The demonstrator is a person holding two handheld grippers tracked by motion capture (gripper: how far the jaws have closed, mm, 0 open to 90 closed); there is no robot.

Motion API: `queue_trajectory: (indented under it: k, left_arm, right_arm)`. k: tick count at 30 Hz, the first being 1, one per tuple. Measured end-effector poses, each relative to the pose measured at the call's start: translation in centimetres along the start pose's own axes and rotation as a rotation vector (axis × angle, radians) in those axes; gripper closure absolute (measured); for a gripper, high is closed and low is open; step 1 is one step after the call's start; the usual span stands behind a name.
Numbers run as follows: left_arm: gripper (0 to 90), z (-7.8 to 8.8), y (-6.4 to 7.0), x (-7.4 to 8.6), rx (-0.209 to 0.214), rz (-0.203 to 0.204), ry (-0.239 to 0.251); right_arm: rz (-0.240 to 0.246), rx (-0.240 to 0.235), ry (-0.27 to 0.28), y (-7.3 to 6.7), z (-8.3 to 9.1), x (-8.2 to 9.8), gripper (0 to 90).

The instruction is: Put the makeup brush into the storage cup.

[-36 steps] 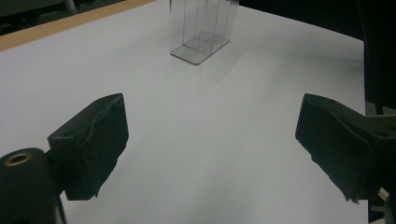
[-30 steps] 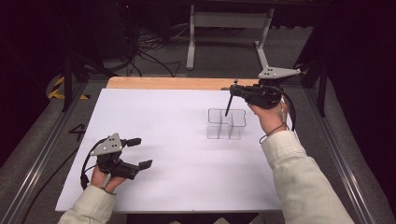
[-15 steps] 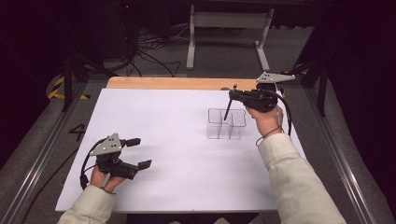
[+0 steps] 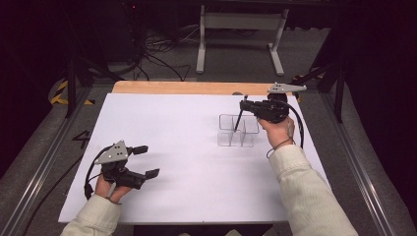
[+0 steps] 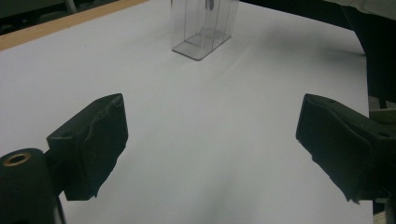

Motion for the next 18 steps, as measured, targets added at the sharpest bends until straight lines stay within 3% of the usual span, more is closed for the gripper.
queue_trajectory:
  k: [18]
  left_arm:
    - [9.8, -0.1, 0.1, -0.1, 0.006, 0.0, 0.004]
  right_arm:
    - [-0.028, 0.008, -0.02, 0.2, -0.7, 1.5, 83.4]
Point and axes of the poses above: each handheld gripper's, and its own axes: z roughly backward along the jaws, x roughly out of its underside, y roughly to its right, the point moved 5 cm from there along -z, roughly forward along the jaws, and after that the axes turned 7 degrees about x, right-handed, at the moved point
